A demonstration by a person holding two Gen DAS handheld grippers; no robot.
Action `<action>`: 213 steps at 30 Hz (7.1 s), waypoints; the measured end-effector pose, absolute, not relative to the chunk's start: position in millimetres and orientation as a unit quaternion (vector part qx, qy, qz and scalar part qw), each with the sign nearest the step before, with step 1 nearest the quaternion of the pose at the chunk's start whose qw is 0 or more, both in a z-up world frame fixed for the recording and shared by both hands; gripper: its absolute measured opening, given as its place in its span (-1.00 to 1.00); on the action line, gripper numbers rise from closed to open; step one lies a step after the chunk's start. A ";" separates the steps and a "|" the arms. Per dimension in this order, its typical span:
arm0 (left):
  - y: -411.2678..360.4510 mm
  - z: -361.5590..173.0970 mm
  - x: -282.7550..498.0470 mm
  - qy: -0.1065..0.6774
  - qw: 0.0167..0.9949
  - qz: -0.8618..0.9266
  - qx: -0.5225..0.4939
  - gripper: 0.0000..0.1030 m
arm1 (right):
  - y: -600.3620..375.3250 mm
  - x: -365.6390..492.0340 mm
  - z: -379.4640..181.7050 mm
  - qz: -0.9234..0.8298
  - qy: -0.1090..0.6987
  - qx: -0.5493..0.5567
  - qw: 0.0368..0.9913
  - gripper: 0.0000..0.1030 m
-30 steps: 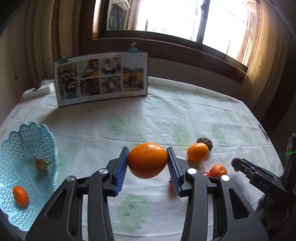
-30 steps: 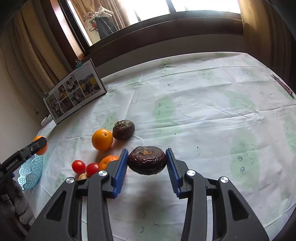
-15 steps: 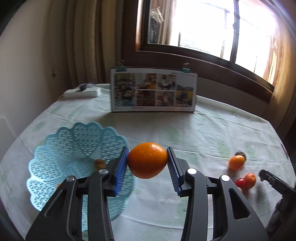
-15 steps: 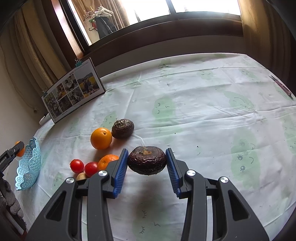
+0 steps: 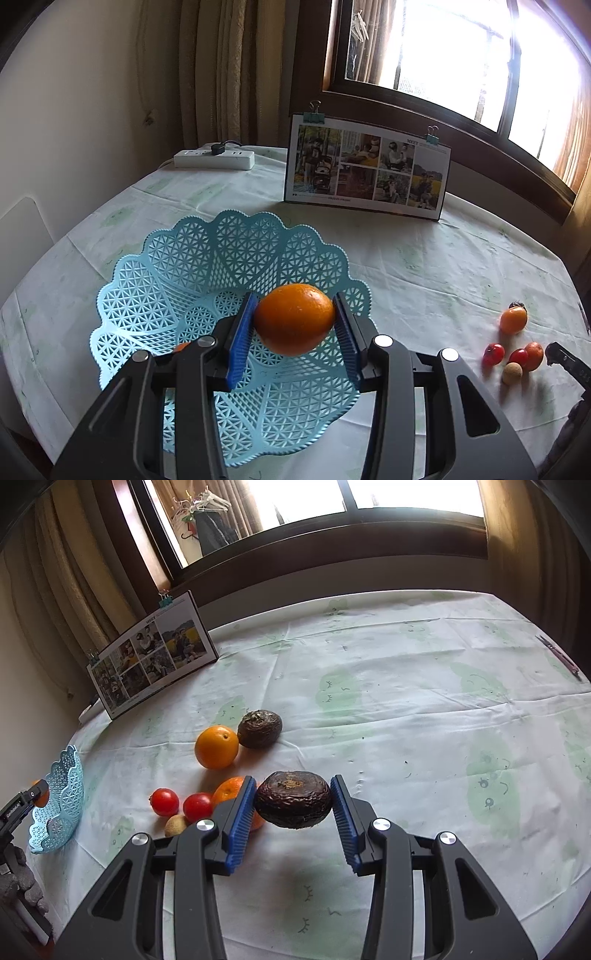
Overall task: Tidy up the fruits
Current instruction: 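Carry the orange into the blue basket and open the left gripper, then carry the avocado into the blue basket and open the right gripper, then grasp the tangerine with the right gripper and lift it, then grasp the large orange with the left gripper and lift it while the right holds the tangerine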
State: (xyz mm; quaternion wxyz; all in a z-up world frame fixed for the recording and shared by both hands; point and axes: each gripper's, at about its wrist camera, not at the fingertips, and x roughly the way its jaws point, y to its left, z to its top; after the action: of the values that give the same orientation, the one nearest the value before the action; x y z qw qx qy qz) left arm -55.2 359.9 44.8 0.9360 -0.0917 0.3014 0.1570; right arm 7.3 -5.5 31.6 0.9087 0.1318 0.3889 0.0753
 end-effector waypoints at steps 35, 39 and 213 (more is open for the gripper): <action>448.1 48.4 -133.9 0.224 0.929 0.265 -0.130 0.95 | 261.3 -25.7 91.0 0.347 0.365 0.018 0.863 -0.18; 456.2 45.9 -139.3 0.225 0.925 0.275 -0.132 0.95 | 285.5 -30.2 87.6 0.366 0.370 0.009 0.854 -0.18; 161.7 24.1 48.3 0.372 0.926 -0.064 0.010 -0.12 | -24.9 4.5 27.9 0.105 0.385 0.142 0.906 -0.24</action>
State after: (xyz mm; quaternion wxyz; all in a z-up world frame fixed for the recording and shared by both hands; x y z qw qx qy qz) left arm 48.3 161.7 24.1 0.9259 0.0105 0.3723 -0.0640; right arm 4.5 -24.9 27.9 0.9060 0.1418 0.3849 0.1046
